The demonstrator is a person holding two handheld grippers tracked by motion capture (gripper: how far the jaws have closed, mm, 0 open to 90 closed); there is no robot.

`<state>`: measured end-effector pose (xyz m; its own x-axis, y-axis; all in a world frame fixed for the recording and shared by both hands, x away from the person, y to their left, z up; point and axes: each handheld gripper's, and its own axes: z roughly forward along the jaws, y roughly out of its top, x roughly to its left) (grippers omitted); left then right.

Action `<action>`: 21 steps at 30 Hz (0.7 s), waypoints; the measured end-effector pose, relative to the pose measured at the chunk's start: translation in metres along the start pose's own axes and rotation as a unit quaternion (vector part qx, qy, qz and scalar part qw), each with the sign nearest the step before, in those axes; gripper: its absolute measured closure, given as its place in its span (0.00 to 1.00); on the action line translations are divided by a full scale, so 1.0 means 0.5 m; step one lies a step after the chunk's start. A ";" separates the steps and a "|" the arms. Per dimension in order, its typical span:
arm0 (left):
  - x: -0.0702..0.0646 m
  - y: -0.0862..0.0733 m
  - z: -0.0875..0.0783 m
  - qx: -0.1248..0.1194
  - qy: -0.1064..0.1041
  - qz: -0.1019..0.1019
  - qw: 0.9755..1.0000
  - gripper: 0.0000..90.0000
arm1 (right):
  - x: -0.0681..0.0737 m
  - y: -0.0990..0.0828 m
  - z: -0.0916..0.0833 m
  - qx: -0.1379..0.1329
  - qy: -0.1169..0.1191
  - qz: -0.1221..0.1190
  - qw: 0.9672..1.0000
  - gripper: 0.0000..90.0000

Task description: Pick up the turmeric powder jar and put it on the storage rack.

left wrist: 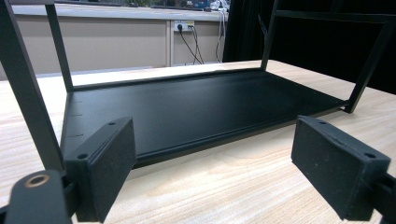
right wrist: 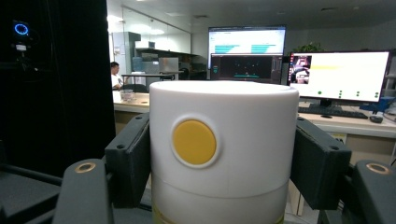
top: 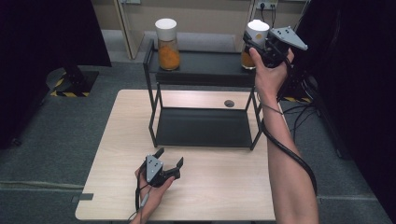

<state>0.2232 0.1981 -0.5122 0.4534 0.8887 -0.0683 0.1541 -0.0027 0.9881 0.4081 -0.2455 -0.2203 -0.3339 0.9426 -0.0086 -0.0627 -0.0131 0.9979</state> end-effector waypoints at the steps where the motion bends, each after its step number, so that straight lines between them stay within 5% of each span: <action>1: 0.000 0.000 0.000 0.000 0.000 0.000 1.000 0.15 | -0.001 -0.006 0.001 -0.002 0.001 0.002 1.000 0.34; 9: 0.000 -0.001 -0.001 -0.001 0.000 0.002 1.000 0.15 | 0.005 -0.007 -0.001 -0.001 0.001 -0.014 1.000 0.33; 12: 0.000 0.000 0.000 0.000 0.000 0.000 1.000 0.15 | 0.005 -0.003 -0.003 0.003 0.000 -0.004 1.000 0.22; 21: -0.001 -0.001 -0.001 -0.001 0.000 0.002 1.000 0.15 | -0.009 0.005 -0.030 0.008 0.024 0.012 1.000 0.09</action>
<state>0.2224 0.1978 -0.5126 0.4533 0.8891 -0.0635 0.1500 -0.0058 0.9887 0.3955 -0.2546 -0.2189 -0.3790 0.9253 0.0127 -0.0401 -0.0301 0.9987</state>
